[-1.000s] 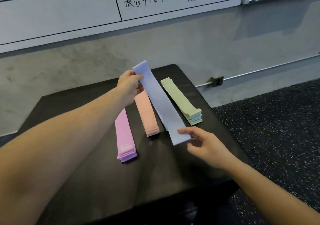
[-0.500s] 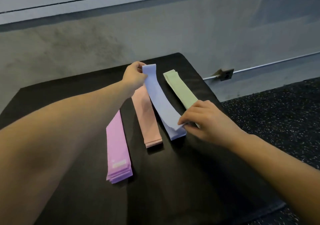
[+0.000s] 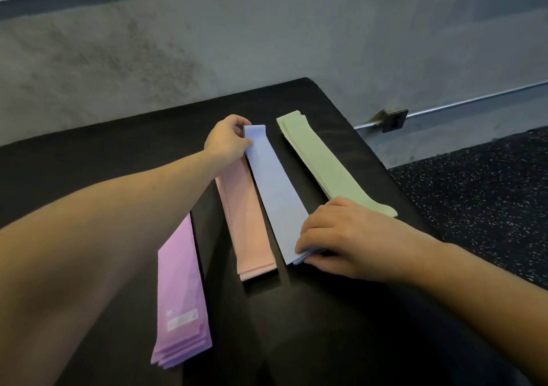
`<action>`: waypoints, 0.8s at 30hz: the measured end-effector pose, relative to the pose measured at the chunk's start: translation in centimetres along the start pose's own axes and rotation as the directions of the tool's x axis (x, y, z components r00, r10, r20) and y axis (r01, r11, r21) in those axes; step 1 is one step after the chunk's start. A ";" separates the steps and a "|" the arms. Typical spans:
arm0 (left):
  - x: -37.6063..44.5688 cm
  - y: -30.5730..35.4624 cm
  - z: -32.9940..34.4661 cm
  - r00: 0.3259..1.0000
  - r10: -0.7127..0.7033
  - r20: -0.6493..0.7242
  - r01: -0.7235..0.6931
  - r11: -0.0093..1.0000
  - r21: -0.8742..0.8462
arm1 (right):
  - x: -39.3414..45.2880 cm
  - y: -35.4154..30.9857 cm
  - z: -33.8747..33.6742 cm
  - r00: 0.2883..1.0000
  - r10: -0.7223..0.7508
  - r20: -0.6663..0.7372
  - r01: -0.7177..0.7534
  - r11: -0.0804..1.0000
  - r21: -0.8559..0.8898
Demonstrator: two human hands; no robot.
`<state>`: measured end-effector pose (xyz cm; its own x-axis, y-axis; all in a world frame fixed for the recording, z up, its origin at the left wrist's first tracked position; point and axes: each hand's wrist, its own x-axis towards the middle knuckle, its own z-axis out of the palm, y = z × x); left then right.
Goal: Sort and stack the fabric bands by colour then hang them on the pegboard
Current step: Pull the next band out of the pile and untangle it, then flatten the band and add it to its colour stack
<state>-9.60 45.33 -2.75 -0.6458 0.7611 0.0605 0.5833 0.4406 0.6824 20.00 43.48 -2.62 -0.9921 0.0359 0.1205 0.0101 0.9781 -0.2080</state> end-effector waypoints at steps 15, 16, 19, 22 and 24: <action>-4.4 2.4 -6.1 0.995 0.100 -0.024 -0.096 0.988 0.119 | 0.8 -3.6 -4.8 0.988 0.151 0.019 -0.151 0.988 -0.014; -5.6 2.5 -7.3 0.993 0.118 -0.013 -0.116 0.985 0.126 | 0.8 -4.5 -5.5 0.987 0.157 0.021 -0.157 0.988 0.001; -10.0 2.4 -11.2 0.987 0.160 0.011 -0.159 0.975 0.157 | 0.8 -7.5 -7.1 0.985 0.171 -0.005 -0.171 0.985 0.027; -15.0 1.8 -15.4 0.985 0.171 0.005 -0.169 0.967 0.191 | 0.7 -11.0 -8.5 0.984 0.175 -0.022 -0.175 0.984 0.025; -18.7 1.0 -18.2 0.987 0.161 -0.007 -0.156 0.964 0.214 | 0.8 -13.6 -9.4 0.988 0.150 -0.034 -0.149 0.988 0.042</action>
<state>-5.92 22.92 10.06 -0.5469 0.8187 0.1752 0.7685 0.4078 0.4930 20.26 32.16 9.47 -0.9744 0.1892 0.1211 0.1522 0.9525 -0.2638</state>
